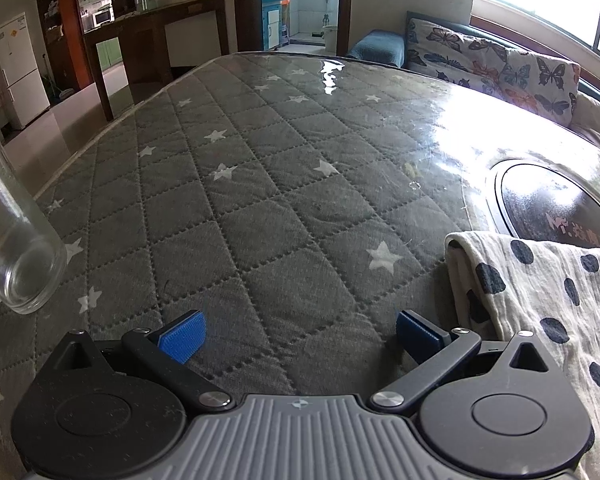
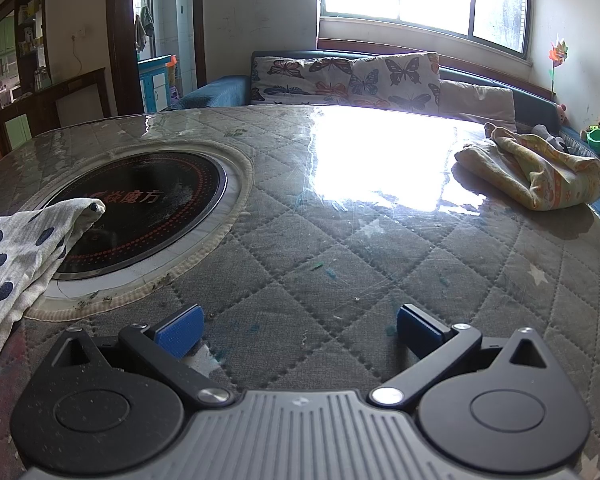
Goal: Fold clothes
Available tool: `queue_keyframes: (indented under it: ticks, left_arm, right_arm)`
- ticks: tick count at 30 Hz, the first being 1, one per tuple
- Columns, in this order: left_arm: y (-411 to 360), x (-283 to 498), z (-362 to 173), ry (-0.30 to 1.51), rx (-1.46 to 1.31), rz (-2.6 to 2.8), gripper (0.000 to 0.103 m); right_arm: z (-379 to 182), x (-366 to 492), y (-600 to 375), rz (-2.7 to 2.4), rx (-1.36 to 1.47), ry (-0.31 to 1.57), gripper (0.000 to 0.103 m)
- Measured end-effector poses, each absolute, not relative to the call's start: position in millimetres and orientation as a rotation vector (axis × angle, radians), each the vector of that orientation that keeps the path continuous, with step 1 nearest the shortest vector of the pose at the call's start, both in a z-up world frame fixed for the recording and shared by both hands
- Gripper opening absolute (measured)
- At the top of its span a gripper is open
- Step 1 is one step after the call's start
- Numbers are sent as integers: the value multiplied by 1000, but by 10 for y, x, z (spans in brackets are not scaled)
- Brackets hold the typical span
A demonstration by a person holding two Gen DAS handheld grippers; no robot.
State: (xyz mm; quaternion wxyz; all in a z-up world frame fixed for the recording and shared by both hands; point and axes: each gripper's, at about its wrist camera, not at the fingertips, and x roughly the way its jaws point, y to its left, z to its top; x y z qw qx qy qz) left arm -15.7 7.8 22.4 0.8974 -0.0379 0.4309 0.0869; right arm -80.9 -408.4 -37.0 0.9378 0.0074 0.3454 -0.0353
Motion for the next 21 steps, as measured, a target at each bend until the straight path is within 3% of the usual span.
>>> queue_keyframes:
  ticks: [21]
  left_arm:
    - [74, -137, 228, 899, -78, 178, 103]
  right_arm:
    - [-368, -815, -4086, -72, 15, 706, 103]
